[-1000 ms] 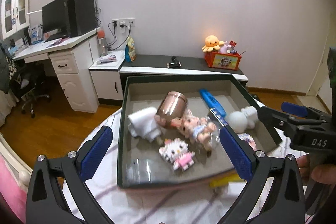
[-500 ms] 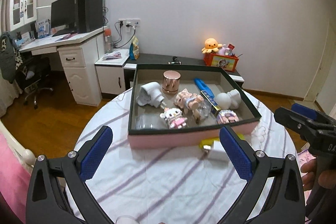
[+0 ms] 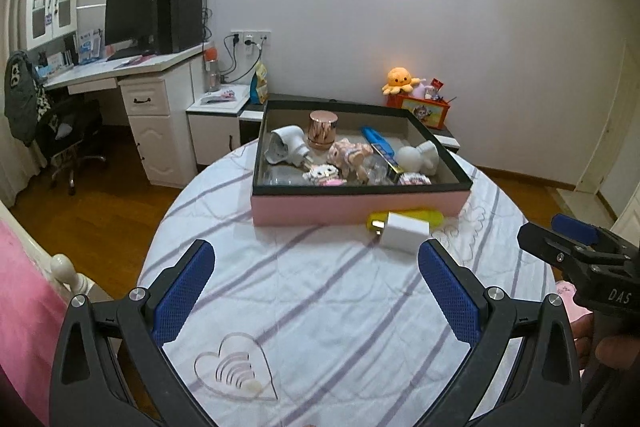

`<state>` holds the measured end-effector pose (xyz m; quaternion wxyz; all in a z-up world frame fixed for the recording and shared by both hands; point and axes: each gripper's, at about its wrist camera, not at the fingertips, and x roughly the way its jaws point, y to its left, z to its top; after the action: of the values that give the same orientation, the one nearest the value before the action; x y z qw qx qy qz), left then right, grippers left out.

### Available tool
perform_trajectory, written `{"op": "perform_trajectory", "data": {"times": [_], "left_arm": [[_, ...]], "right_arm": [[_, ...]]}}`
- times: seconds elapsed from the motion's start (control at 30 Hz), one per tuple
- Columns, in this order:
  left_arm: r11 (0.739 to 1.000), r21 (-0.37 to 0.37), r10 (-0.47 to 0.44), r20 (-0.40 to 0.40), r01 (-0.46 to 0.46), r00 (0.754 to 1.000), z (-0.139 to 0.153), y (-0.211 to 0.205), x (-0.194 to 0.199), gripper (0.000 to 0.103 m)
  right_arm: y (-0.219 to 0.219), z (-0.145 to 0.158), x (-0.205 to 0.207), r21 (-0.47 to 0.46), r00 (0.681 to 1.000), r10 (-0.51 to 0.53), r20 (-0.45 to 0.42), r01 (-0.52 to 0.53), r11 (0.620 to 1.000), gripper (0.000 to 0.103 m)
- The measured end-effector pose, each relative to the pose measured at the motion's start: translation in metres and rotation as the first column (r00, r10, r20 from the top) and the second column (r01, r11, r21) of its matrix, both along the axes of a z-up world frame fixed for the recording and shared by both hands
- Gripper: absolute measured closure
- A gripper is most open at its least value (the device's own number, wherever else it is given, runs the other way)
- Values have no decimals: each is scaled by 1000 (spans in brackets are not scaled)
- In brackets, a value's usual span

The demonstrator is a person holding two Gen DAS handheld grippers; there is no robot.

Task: Organize rigid objects
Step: 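Withdraw both tools from the box back toward the white charger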

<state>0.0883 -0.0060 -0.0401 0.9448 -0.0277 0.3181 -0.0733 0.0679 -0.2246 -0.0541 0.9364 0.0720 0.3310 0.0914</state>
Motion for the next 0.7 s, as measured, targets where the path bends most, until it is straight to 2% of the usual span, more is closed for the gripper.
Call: {"op": "perform_trajectory", "data": {"times": [0.23, 0.7], "left_arm": [[1000, -8, 6, 0, -6, 1000, 1, 2, -19, 0], [1000, -8, -20, -8, 20, 1000, 2, -7, -25, 0]], "right_arm": [[6, 2, -18, -16, 1000, -9, 15, 9, 1000, 0], [7, 7, -28, -35, 999, -32, 34, 33, 999, 0]]}}
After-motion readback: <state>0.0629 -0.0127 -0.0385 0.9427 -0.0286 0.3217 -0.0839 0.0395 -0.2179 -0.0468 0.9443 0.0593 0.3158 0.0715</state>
